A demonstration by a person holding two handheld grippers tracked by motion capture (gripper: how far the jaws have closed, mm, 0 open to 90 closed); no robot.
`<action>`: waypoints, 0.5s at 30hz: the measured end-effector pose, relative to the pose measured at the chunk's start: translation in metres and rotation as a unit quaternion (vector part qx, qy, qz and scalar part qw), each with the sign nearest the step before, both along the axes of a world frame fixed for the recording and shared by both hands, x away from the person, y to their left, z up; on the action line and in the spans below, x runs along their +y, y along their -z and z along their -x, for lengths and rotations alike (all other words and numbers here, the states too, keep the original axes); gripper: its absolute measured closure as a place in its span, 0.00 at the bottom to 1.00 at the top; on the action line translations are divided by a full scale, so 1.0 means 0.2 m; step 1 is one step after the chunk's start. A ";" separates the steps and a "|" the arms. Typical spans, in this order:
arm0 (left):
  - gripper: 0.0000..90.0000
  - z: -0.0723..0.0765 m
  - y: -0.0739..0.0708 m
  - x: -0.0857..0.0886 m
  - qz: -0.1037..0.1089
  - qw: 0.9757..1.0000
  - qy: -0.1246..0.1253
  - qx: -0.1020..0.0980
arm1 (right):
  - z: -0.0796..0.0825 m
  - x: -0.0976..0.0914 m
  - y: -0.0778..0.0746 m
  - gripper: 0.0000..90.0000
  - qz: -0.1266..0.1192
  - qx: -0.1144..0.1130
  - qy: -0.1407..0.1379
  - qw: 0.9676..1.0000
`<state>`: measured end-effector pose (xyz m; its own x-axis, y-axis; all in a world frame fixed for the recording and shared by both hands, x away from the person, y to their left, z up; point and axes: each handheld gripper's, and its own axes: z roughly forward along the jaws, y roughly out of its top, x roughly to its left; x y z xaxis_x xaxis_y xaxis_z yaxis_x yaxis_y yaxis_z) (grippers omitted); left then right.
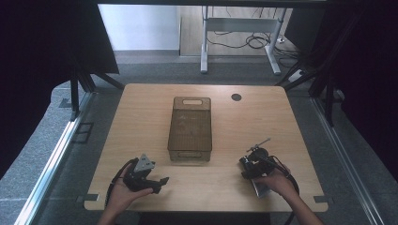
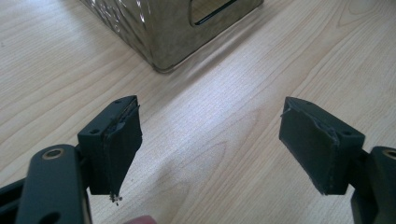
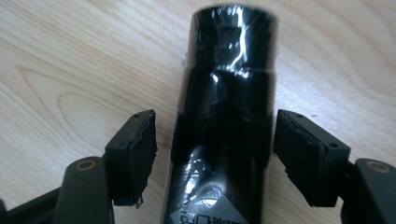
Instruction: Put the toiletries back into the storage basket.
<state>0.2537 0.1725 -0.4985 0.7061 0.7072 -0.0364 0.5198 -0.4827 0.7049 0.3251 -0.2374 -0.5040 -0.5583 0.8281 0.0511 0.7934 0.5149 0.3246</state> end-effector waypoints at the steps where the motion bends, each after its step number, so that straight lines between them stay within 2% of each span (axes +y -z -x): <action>1: 0.24 0.00 0.00 0.00 0.000 1.000 0.000 0.000 | 0.00 0.00 0.00 0.34 0.000 0.000 0.000 1.000; 3: 0.24 0.00 0.00 0.00 0.000 1.000 0.000 -0.001 | 0.00 0.00 0.01 0.35 0.012 -0.002 0.000 1.000; 9: 0.24 0.01 -0.01 -0.01 0.001 1.000 0.003 -0.004 | 0.01 -0.01 0.01 0.39 0.021 0.003 0.002 1.000; 11: 0.24 0.01 -0.01 -0.01 0.001 1.000 0.003 -0.004 | 0.01 -0.01 0.00 0.42 0.022 0.004 0.000 1.000; 12: 0.24 0.01 -0.01 -0.01 0.001 1.000 0.003 -0.004 | 0.01 0.00 0.00 0.48 0.021 0.006 -0.003 1.000; 15: 0.24 0.01 -0.01 -0.01 0.000 1.000 0.004 -0.004 | 0.02 0.01 0.00 0.49 0.027 0.003 -0.007 1.000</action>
